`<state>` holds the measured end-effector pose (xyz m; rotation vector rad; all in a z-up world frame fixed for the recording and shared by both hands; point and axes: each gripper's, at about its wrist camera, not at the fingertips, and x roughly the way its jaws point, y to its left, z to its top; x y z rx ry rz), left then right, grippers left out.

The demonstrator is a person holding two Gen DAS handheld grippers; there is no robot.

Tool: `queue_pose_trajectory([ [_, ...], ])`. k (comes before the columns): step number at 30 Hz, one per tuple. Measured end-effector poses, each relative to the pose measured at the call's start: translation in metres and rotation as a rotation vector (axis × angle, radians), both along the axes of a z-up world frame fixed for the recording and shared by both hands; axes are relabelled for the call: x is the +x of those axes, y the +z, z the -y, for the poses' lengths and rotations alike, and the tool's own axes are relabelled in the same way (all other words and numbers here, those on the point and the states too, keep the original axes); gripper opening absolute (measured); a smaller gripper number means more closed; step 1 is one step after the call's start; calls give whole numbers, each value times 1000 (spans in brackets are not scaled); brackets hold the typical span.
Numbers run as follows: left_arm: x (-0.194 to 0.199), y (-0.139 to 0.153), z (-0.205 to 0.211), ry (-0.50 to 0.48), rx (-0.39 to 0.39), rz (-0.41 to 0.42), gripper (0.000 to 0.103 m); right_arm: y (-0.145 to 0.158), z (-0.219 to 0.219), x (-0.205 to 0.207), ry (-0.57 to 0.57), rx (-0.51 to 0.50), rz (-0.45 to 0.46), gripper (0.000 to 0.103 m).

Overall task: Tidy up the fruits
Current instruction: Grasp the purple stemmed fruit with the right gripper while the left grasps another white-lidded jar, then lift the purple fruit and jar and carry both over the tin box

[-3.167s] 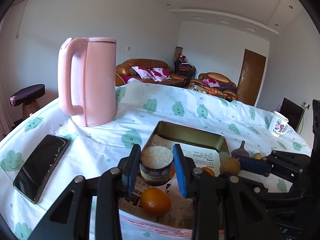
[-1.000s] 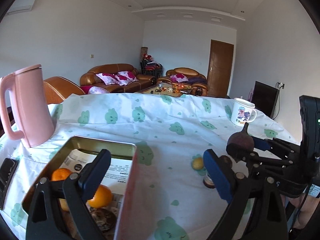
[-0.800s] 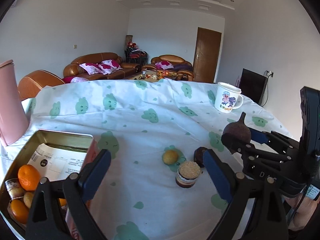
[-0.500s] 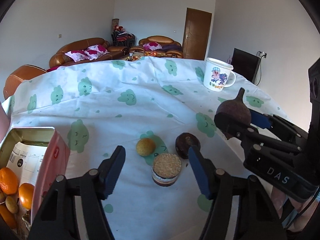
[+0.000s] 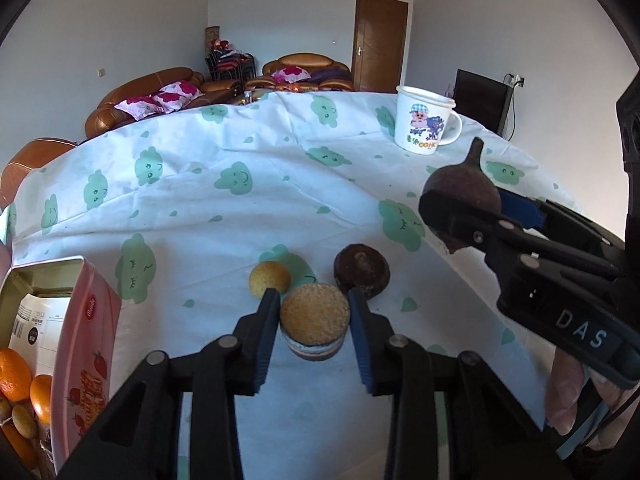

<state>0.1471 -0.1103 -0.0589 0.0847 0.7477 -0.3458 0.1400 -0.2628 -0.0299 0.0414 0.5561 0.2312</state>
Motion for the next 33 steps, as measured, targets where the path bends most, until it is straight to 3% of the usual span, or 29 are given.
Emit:
queue_pose_trajectory([
  [14,-20,21,-24,76,-87,169,37,6,4,-10,54,47,64,54],
  [33,-46,33,-33,128,-103,335,37,14,-2,-31,110,44,172,54],
])
